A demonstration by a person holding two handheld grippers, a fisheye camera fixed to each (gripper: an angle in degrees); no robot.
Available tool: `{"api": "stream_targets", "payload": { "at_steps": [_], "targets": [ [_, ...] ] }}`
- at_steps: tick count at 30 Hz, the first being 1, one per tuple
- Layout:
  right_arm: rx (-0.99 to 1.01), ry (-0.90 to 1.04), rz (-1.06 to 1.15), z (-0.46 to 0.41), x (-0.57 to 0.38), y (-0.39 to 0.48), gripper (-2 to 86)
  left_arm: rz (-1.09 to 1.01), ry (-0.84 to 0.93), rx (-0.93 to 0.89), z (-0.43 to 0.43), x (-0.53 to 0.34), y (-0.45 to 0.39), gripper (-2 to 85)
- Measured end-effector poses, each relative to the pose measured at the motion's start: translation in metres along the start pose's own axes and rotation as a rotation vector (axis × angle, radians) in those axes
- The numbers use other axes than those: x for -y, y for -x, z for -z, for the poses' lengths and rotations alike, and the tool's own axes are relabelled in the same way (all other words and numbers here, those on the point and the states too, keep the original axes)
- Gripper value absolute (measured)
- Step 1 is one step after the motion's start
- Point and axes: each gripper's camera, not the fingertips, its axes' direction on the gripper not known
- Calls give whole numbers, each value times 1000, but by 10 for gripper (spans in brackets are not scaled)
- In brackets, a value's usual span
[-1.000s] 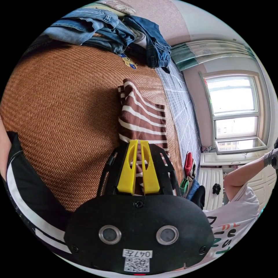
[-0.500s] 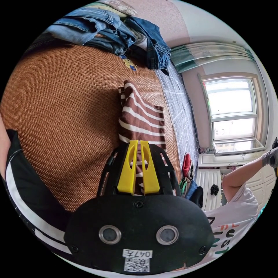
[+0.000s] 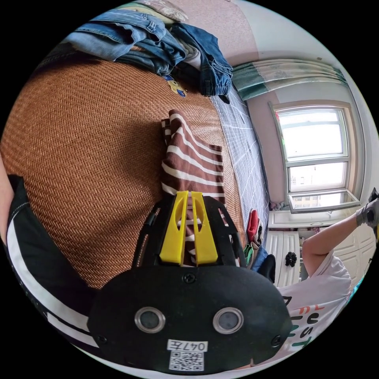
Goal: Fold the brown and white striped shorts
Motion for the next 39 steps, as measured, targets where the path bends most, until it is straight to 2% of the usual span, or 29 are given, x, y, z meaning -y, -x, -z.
{"api": "stream_targets", "payload": {
  "at_steps": [19, 24, 27, 30, 34, 38, 39],
  "targets": [
    [37, 25, 5, -100, -83, -27, -6, 6, -2, -8, 9, -11, 18, -8],
    [-25, -28, 5, -106, -125, -25, -6, 4, -21, -8, 15, -13, 22, -5],
    [-61, -115, -16, -104, -169, -21, -6, -16, -100, -6, 31, -18, 21, 4],
    [-185, -162, -205, -111, -243, -27, -6, 7, -201, 45, 52, -29, 23, 37],
    [-405, -81, -814, -153, -420, -49, -5, 68, -184, 67, 57, -33, 33, 68],
    [-397, -2, -1393, -217, -622, -30, 13, 85, -114, 95, 48, -27, 36, 84],
    [-396, 16, -1452, -226, -644, -25, 16, 88, -106, 96, 47, -26, 37, 86]
  ]
}}
